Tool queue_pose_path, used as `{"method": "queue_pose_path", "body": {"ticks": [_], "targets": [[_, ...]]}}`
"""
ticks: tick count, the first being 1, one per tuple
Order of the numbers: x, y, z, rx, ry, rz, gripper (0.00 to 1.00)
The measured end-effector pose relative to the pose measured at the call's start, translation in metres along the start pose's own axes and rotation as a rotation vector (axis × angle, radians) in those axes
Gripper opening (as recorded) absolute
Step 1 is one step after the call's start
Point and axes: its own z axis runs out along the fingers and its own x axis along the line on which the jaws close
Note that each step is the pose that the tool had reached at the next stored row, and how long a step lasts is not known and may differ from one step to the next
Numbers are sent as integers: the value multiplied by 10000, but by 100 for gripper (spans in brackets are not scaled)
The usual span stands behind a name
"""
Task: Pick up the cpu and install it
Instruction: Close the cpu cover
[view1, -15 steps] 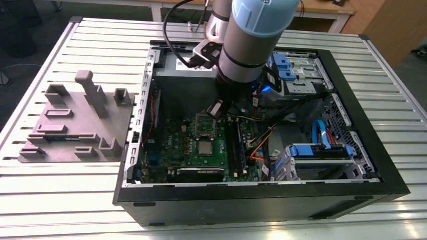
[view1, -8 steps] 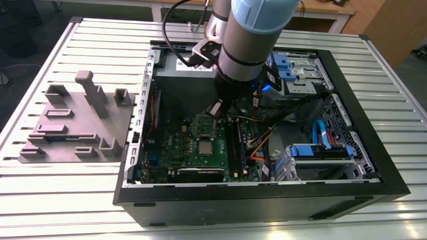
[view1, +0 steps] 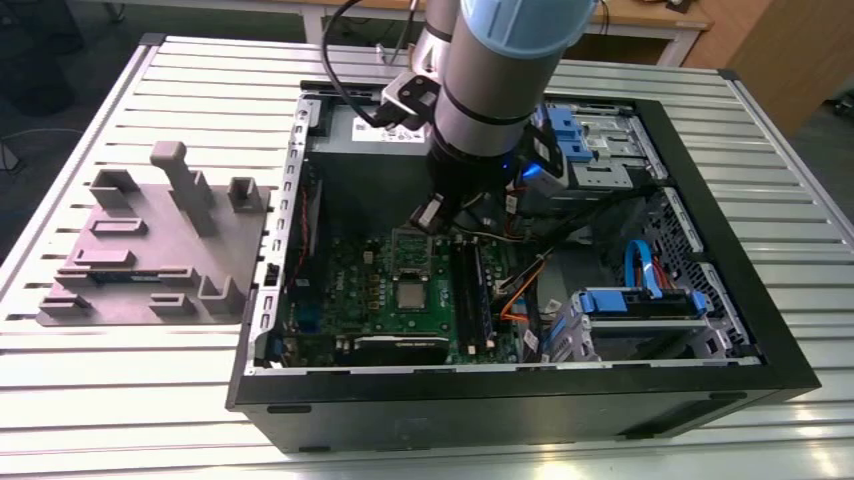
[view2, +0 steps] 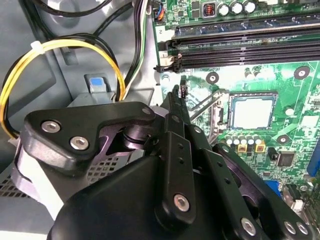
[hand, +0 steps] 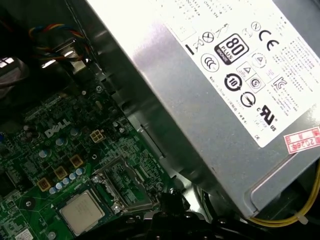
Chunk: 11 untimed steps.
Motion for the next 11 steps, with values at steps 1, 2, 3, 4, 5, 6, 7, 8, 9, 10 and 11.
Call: {"method": "queue_pose_path", "body": {"ticks": [1, 2, 3, 4, 5, 6, 7, 8, 9, 10, 11], "targets": [[2, 4, -8, 0, 1, -4, 10], [3, 8, -16, 0, 3, -6, 10], [5, 12, -23, 0, 3, -8, 10], [6, 15, -30, -1, 2, -11, 10], [7, 18, -37, -1, 3, -14, 10], [8, 22, -44, -1, 3, -15, 10], [9, 25, -51, -1, 4, -18, 10], [10, 27, -58, -1, 5, -20, 10], [10, 30, -63, -2, 4, -23, 10], [10, 31, -65, -3, 2, -25, 10], [10, 32, -65, -3, 0, -26, 10]]}}
